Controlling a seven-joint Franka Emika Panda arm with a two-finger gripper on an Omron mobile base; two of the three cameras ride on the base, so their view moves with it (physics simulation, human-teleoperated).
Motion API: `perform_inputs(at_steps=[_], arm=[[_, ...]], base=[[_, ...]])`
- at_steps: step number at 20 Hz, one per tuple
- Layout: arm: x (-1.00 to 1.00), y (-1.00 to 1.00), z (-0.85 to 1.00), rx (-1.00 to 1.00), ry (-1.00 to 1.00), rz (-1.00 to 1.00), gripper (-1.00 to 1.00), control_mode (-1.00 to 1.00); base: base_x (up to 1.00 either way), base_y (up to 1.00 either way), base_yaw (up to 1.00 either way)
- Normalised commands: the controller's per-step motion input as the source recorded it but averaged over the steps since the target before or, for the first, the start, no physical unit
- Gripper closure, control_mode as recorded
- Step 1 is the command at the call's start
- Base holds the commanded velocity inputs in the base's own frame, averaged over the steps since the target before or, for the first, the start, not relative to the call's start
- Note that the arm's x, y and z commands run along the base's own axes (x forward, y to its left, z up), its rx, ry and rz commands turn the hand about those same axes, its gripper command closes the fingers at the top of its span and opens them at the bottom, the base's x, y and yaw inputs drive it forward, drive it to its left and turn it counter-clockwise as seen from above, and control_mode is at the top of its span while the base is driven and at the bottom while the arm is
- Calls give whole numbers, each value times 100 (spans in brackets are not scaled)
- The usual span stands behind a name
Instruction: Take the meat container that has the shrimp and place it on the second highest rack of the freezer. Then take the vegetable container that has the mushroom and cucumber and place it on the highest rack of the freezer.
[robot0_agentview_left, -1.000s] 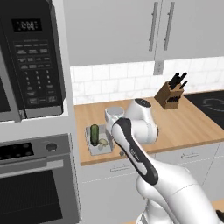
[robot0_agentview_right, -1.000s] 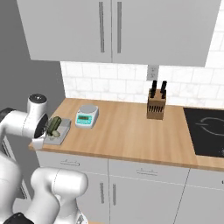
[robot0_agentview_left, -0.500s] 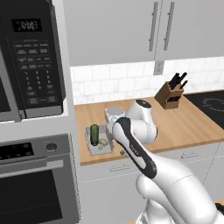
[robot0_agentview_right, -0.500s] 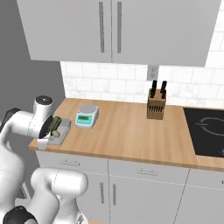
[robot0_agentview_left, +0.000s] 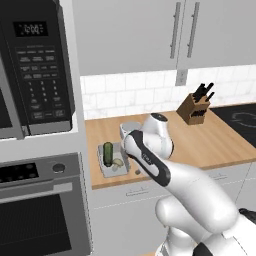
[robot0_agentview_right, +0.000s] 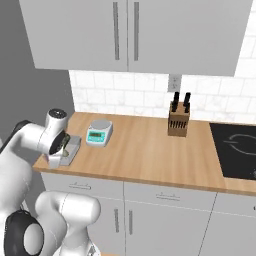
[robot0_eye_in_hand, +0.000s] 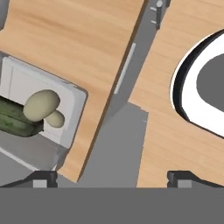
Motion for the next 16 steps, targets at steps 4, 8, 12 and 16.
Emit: perform_inputs(at_steps=[4,8,12,16], arm=[[15,0,-34,0,0,0,-100,-100],[16,1,-37,0,0,0,-100,-100],[26,9,-28,0,0,0,-100,-100],[33,19,-16,0,4,0,-100,-100]], base=[[0,0,0],[0,0,0],[0,0,0],[0,0,0]])
